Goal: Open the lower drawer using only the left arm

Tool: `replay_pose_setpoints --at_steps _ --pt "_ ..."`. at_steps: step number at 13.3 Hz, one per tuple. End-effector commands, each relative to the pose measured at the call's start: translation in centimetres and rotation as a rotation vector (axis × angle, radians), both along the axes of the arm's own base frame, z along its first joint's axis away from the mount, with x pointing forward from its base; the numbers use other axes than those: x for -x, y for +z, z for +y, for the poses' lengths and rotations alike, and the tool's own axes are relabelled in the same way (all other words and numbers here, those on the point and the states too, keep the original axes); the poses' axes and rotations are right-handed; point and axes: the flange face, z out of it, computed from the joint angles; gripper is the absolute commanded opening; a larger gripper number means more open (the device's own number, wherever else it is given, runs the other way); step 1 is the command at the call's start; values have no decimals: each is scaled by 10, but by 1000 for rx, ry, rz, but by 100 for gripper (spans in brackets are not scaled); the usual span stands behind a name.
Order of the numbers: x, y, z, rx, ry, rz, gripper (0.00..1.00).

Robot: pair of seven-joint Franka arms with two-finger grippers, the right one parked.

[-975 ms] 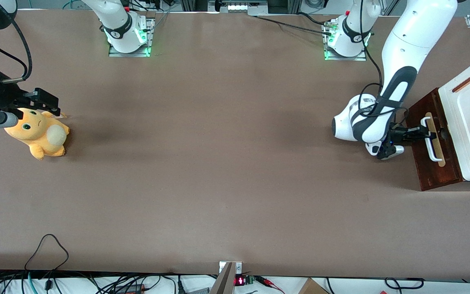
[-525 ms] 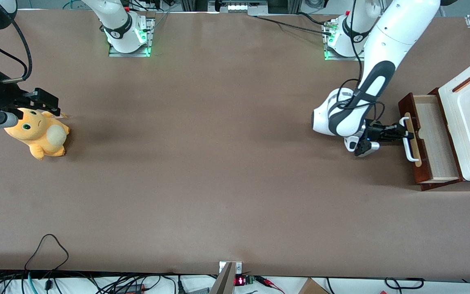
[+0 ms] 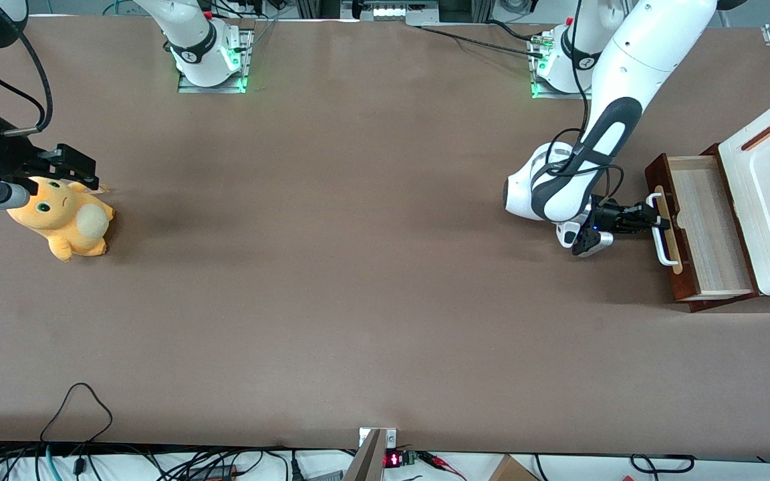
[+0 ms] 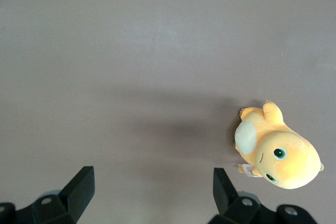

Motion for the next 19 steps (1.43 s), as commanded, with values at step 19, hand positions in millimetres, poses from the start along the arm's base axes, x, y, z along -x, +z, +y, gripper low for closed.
replay_pose_setpoints --at_steps 19 --pt "-92 393 33 1527 209 195 100"
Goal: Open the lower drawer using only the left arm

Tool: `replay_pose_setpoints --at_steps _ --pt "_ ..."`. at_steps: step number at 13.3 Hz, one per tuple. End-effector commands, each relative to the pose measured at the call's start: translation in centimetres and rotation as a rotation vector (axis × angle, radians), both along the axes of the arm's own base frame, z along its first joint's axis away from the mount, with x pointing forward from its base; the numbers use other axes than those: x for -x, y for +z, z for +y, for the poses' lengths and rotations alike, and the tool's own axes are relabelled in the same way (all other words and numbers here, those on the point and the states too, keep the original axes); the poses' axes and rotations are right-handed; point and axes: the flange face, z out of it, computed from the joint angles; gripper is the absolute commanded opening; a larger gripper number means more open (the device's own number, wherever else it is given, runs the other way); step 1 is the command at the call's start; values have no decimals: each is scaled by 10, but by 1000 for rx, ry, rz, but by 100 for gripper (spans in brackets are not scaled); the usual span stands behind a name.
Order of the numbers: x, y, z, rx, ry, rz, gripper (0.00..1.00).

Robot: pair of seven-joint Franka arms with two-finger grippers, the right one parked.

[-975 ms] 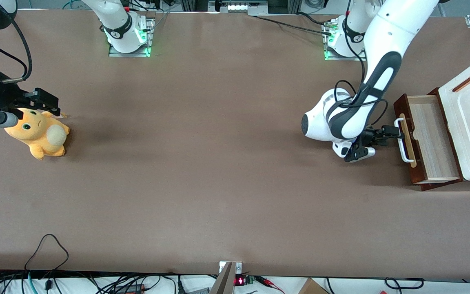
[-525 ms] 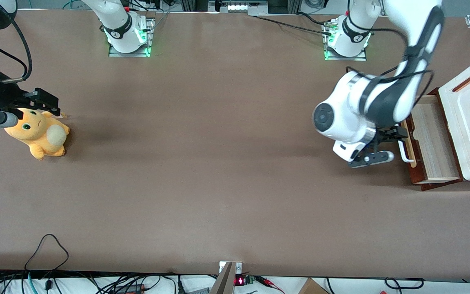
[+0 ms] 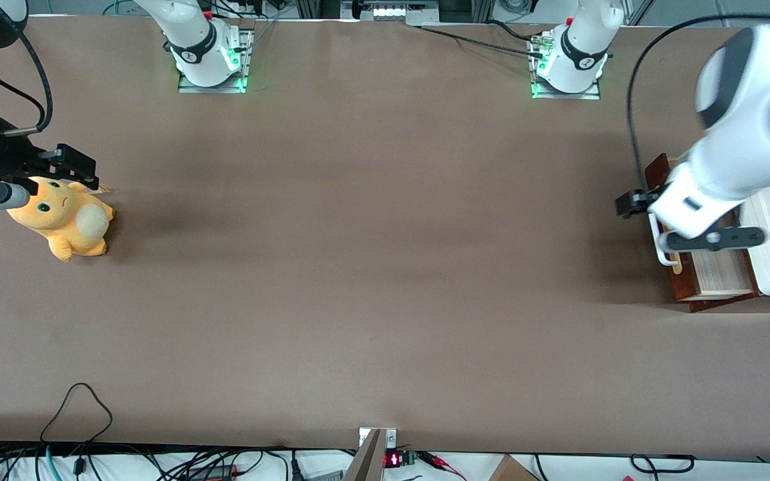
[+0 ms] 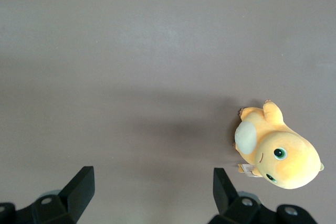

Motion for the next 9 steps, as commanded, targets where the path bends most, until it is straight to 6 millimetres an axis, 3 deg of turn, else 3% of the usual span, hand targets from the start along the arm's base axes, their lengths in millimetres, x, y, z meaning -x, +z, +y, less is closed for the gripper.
replay_pose_setpoints --at_steps 1,5,9 --pt "13 22 26 130 -67 -43 100" --pt "37 20 39 120 -72 -84 100" --pt "36 20 53 67 -98 -88 100"
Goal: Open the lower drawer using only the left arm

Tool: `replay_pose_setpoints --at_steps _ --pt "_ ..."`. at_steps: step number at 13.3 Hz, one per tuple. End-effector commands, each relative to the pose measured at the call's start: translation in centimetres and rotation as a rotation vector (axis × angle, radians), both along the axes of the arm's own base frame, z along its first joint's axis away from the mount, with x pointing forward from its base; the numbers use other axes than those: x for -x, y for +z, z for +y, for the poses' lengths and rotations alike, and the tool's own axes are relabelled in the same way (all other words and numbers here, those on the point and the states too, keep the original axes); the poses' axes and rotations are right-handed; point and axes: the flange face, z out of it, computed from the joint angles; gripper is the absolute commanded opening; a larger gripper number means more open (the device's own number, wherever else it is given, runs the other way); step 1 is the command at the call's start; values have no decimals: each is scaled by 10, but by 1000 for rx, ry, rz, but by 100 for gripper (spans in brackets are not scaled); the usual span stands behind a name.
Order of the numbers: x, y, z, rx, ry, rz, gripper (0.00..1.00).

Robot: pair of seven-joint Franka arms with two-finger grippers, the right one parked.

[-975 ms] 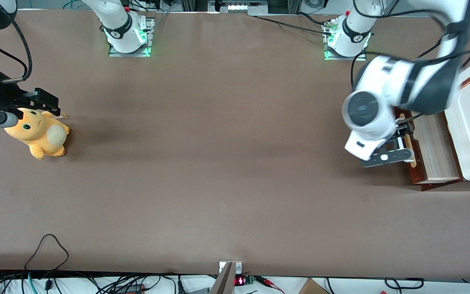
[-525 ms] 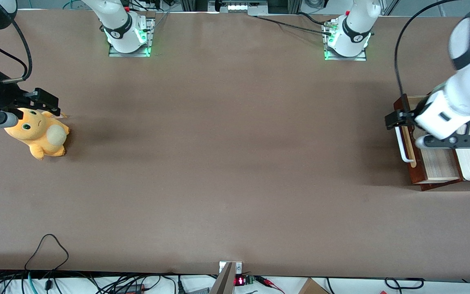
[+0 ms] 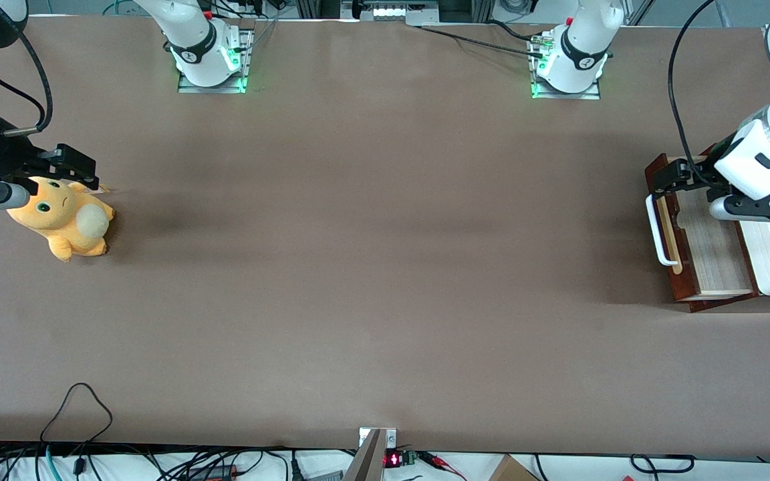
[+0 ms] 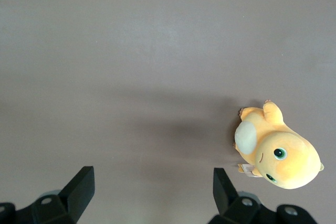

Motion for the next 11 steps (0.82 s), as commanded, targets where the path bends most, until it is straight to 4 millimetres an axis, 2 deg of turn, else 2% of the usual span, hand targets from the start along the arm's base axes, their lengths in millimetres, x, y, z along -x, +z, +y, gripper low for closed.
replay_pose_setpoints --at_steps 1,6,11 --pt "7 6 6 -40 -31 -20 100" --pt "5 16 7 -37 -22 -40 100" --pt "5 17 7 -41 -26 -42 100"
